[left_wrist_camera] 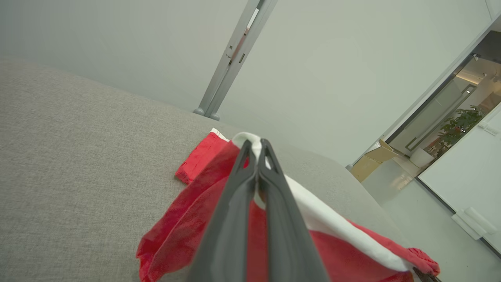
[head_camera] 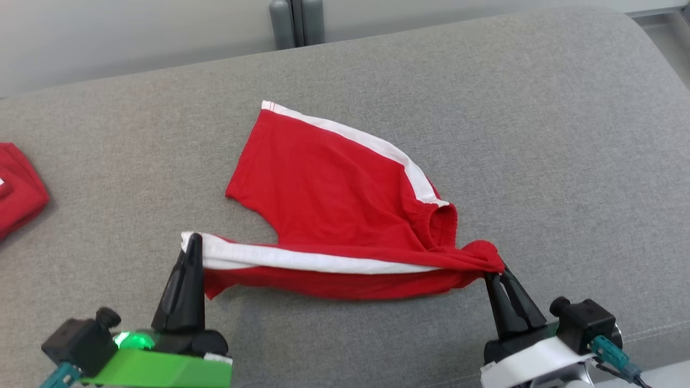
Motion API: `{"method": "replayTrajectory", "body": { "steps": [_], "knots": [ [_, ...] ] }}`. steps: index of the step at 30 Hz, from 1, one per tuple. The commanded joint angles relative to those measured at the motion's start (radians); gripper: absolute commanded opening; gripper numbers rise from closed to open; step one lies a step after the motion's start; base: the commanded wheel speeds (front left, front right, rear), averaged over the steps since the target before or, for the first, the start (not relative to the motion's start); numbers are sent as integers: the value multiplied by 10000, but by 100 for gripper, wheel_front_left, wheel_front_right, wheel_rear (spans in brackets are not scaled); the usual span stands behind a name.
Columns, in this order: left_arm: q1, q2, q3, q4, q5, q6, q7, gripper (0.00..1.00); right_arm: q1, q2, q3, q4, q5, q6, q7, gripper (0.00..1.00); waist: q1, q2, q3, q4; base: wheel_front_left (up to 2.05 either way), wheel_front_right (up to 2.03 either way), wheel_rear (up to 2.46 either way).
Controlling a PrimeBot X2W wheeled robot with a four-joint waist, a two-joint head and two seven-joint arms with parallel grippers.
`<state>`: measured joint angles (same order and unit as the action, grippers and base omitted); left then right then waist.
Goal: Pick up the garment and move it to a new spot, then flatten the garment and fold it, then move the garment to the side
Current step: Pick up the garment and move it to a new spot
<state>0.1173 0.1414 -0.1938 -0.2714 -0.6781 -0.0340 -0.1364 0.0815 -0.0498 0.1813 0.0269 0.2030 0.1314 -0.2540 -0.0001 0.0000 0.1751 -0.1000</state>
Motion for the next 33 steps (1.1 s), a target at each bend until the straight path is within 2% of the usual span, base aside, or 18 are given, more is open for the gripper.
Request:
{"method": "replayTrajectory", "body": {
  "steps": [1, 7, 13, 20, 31, 33],
  "knots": [
    [-547, 140, 97, 352, 92, -99, -80, 0, -378, -15, 33, 245, 220, -13, -74, 0, 1, 0, 295, -127, 0, 0, 0],
    [-3009, 358, 21, 2461, 456, -375, 59, 0, -1697, -16, 235, 1341, 476, -13, -115, 0, 1, 0, 996, -303, 0, 0, 0],
    [-5627, 360, -250, 4599, 1053, -511, -104, 0, -2980, -15, 141, 1808, 765, -13, -115, 0, 1, 0, 2050, -597, 0, 0, 0],
    [-7908, 176, -543, 7131, 1662, -405, -403, 0, -3970, -12, 144, 2146, 1260, -13, -115, 0, 1, 0, 3002, -787, 0, 0, 0],
    [-10212, 88, -831, 10107, 2243, -186, -761, 0, -4623, -16, 471, 2440, 1591, -13, -117, 0, 1, 0, 3406, -1157, 0, 0, 0],
    [-10417, 40, -859, 10538, 2272, -159, -806, 0, -4646, -13, 598, 2477, 1800, -13, -117, 37, 1, 0, 3417, -1204, 0, 0, 0]
  ]
}}
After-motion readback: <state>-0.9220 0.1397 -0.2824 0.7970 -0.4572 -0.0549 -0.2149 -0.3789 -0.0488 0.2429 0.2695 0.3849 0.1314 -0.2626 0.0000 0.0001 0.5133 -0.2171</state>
